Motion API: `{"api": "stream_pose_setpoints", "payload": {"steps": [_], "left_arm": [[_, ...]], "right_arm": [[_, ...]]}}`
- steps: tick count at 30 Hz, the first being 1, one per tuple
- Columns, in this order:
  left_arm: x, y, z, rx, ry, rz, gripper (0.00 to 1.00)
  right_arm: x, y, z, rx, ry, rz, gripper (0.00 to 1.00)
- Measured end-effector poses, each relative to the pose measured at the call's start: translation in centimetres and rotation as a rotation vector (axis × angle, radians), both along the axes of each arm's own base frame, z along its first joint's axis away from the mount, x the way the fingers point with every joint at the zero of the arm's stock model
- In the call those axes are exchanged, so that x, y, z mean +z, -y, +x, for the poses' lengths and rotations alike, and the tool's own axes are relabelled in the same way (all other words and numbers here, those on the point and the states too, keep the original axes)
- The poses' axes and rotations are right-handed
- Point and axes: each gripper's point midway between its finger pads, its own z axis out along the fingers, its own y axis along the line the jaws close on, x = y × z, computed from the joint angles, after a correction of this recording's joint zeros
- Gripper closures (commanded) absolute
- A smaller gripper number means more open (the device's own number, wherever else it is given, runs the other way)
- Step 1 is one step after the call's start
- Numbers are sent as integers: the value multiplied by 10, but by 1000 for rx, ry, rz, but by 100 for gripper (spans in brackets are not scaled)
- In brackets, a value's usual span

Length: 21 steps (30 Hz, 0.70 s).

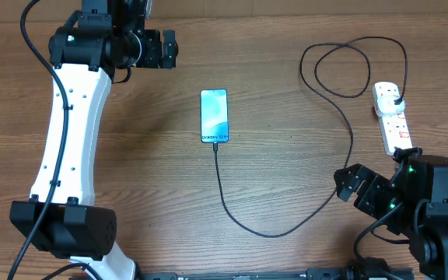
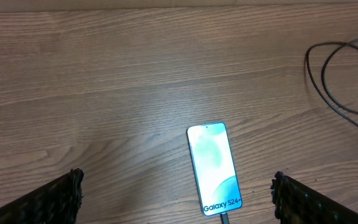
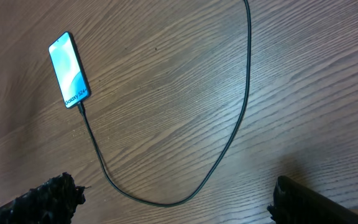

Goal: Plug charger to phone and switch on socket

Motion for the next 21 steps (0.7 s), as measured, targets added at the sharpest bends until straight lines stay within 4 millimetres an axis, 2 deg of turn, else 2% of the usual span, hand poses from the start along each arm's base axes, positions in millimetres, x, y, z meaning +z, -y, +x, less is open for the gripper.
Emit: {"api": "stream_pose_setpoints", "payload": {"steps": [21], "left_arm": [[0,0,0,0,0,0,0]], "right_arm": [[3,0,5,17,27,-10,0]]}}
